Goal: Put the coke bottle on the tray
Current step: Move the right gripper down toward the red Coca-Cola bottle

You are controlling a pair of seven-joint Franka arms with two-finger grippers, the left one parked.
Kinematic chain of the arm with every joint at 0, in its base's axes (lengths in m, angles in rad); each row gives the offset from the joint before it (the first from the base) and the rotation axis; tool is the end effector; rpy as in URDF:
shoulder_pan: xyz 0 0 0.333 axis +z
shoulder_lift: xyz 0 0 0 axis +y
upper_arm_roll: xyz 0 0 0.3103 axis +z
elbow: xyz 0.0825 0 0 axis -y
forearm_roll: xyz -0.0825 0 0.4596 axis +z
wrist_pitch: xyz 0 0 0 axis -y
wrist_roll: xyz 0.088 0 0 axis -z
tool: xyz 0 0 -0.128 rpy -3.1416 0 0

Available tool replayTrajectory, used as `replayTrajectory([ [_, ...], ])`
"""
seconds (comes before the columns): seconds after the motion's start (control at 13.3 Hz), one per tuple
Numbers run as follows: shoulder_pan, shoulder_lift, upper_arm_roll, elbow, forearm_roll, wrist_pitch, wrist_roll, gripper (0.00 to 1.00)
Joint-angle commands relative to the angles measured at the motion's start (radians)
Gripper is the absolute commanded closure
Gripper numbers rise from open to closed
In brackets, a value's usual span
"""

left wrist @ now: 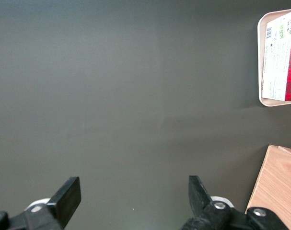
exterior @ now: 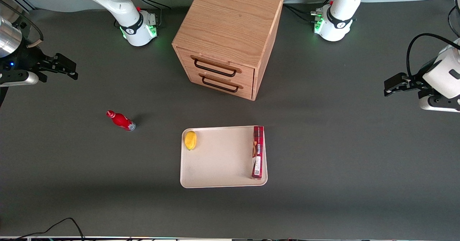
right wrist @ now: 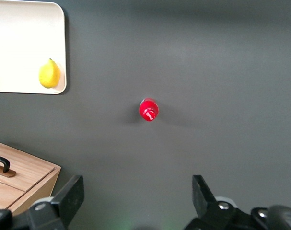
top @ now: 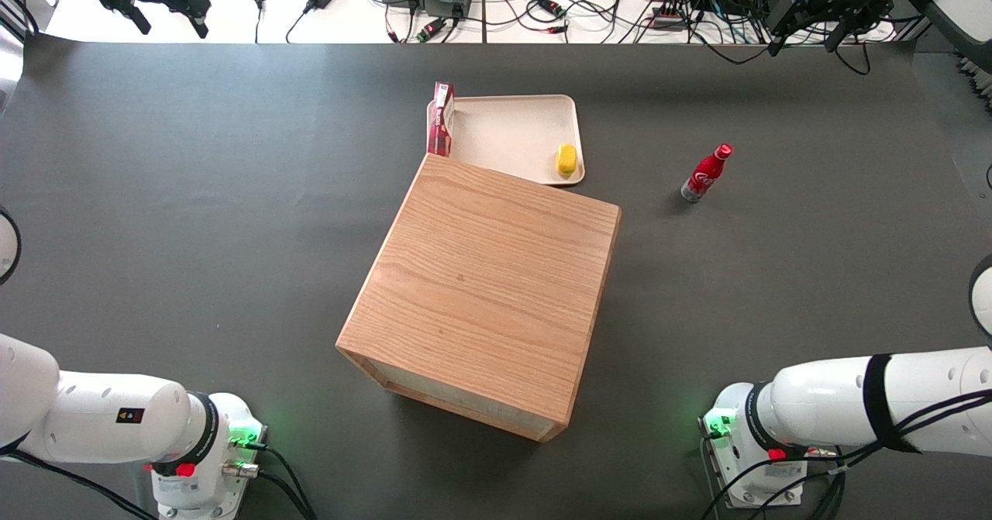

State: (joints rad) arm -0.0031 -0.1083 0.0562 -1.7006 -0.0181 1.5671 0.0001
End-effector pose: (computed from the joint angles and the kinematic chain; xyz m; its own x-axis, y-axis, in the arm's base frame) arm 0.5937 0.0306 0.5928 0.9983 0.0524 -0.0254 0.0530 -0.9983 0.0242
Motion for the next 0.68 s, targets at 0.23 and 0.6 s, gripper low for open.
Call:
replayTrajectory([
  [0.23, -0.014, 0.035, 0.010, 0.047, 0.015, -0.041, -0.008, 0.00],
  [0.6, -0.029, 0.122, 0.008, -0.068, 0.023, 0.098, -0.026, 0.00],
])
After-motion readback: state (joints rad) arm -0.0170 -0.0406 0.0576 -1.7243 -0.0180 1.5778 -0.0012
